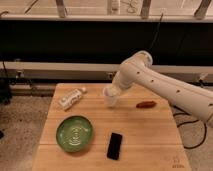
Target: Place the white sponge in the ceramic cup
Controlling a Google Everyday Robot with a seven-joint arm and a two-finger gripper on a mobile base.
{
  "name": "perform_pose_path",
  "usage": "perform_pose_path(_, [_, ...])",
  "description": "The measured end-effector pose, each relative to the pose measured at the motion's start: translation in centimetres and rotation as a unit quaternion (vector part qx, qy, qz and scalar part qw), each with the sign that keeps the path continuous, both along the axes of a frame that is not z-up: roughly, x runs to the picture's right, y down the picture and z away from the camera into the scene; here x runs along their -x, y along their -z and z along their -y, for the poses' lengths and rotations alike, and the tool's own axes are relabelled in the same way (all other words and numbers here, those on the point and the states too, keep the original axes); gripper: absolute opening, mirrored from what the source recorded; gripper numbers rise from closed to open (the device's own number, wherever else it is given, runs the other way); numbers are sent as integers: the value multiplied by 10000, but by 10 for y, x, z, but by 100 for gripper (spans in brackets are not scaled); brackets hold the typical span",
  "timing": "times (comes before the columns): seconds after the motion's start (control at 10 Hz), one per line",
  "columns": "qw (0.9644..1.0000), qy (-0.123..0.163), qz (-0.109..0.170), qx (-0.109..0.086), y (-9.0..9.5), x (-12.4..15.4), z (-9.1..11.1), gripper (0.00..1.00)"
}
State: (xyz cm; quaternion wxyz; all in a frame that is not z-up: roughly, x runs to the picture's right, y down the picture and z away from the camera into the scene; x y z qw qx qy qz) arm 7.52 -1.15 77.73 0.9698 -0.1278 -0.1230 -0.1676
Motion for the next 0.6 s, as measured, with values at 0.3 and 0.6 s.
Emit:
perform_pose_path(0.3, [9999, 57, -59, -110, -18, -1, 12, 0])
perform_pose_path(0.6, [9995, 179, -159, -200, -29, -1, 9, 14])
